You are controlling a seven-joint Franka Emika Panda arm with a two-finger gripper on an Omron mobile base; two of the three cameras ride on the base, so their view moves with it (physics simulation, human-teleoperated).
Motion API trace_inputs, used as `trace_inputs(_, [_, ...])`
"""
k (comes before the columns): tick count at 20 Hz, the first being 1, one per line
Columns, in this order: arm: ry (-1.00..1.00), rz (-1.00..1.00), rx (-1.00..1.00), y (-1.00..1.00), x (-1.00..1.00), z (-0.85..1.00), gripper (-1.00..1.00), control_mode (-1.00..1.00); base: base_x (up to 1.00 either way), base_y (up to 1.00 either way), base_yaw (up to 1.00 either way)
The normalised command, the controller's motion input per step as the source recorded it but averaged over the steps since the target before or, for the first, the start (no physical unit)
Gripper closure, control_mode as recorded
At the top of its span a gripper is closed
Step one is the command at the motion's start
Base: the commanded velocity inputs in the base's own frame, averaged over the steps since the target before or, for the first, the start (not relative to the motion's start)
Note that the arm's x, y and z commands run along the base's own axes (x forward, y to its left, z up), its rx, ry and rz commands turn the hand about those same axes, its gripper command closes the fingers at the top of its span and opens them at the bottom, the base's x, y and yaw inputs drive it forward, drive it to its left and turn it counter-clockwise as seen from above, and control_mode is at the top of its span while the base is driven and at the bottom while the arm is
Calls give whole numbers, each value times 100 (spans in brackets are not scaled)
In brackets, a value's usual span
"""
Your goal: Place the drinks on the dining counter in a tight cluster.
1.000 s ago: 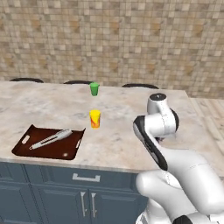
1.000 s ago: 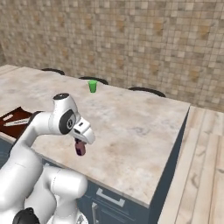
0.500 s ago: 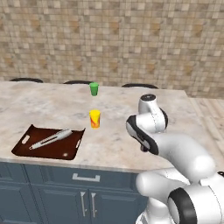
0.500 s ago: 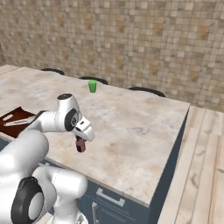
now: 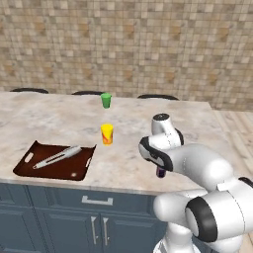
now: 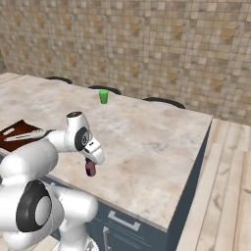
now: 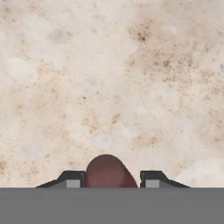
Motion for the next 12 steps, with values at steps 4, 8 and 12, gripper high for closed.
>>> trace_inputs(4, [-4,-7,0,0,-1,-34,100,-100,0,0,0])
trace_inputs(8, [-5,-8,0,0,-4,-31,-100,-100,0,0,0])
trace_inputs(12, [-9,-8,0,0,-4,-20,-100,-100,0,0,0])
